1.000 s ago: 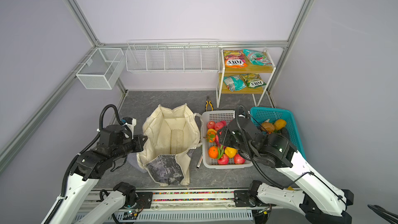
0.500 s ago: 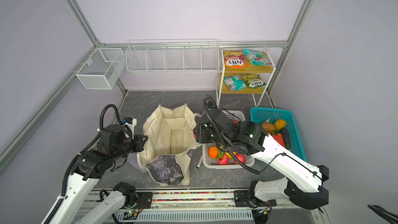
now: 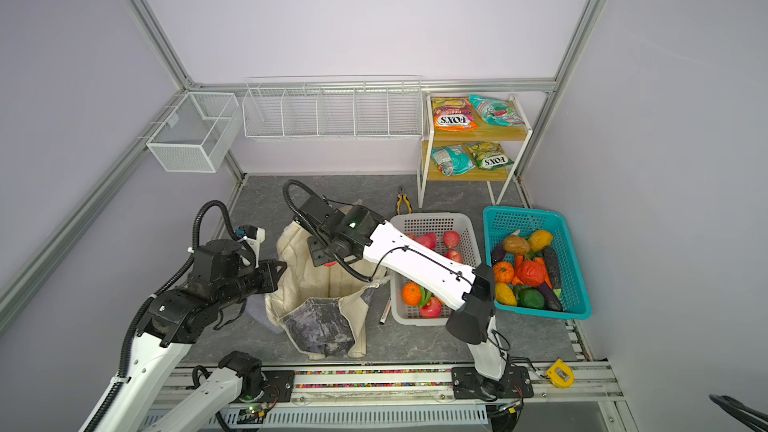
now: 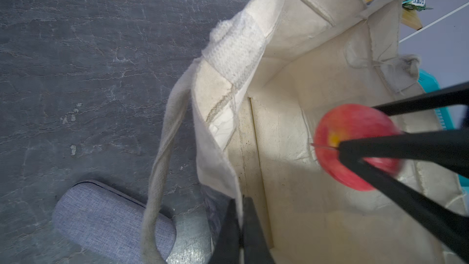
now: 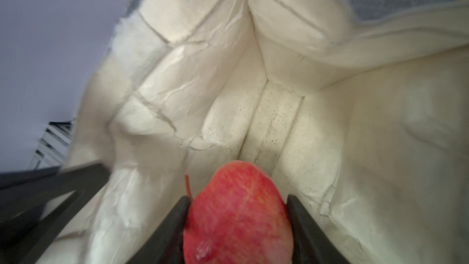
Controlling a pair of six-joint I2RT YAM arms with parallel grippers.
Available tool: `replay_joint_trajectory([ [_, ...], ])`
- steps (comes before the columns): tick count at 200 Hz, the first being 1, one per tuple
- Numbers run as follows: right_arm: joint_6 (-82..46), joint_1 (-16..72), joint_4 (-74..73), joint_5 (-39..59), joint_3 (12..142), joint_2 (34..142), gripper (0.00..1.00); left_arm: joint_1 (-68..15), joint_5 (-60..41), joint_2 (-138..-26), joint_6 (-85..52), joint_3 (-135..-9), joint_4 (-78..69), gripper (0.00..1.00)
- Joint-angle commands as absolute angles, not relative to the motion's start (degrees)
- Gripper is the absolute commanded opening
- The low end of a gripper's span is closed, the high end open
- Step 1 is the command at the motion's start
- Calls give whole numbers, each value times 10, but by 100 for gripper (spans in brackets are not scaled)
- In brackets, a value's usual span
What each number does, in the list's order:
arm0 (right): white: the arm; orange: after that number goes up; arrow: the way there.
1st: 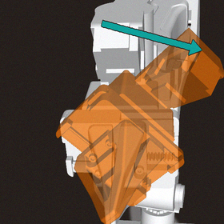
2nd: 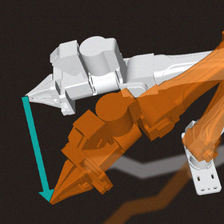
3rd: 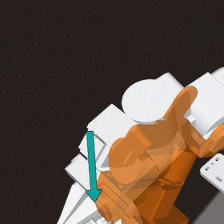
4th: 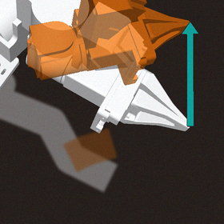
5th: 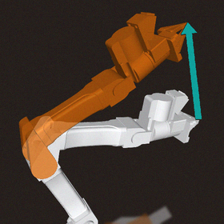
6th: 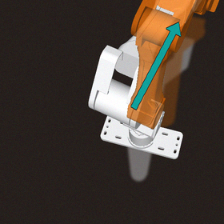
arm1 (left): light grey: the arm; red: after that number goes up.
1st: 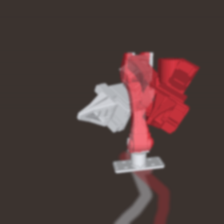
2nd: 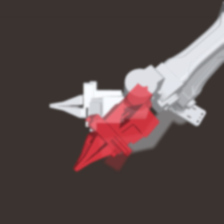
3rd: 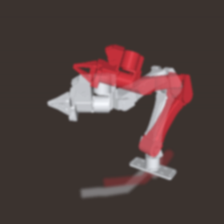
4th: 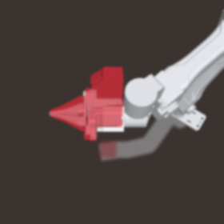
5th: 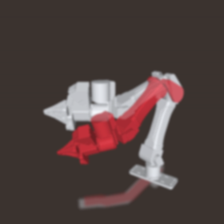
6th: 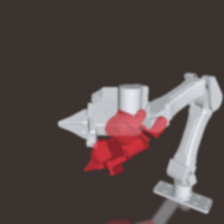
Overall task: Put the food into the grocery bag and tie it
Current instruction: 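Carry the red apple with the right gripper over the open bag, then open the right gripper to drop the apple into the bag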
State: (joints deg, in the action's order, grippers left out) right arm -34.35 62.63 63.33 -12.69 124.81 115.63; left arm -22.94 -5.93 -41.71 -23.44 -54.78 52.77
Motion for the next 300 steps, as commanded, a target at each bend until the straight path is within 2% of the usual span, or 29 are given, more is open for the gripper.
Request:
replay_joint_trajectory([
  [1,-317,616,672,-86,1274,1193,53,-231,-53,-409,-227,-574,550,0],
  [48,-322,613,670,-61,1255,1233,53,-232,-29,-404,-233,-581,547,0],
  [119,-345,611,611,-46,1135,1222,54,-232,-3,-388,-264,-548,522,0],
  [174,-350,611,584,-43,1106,1229,58,-232,-10,-400,-273,-540,506,0],
  [242,-366,616,552,-61,1071,1222,73,-232,-14,-401,-274,-540,508,0],
  [247,-367,616,552,-64,1072,1218,75,-232,-13,-402,-273,-540,509,0],
  [263,-367,618,553,-79,1080,1209,92,-232,-13,-400,-273,-540,510,0],
  [300,-369,620,560,-107,1090,1178,98,-231,-17,-394,-272,-538,513,0],
])
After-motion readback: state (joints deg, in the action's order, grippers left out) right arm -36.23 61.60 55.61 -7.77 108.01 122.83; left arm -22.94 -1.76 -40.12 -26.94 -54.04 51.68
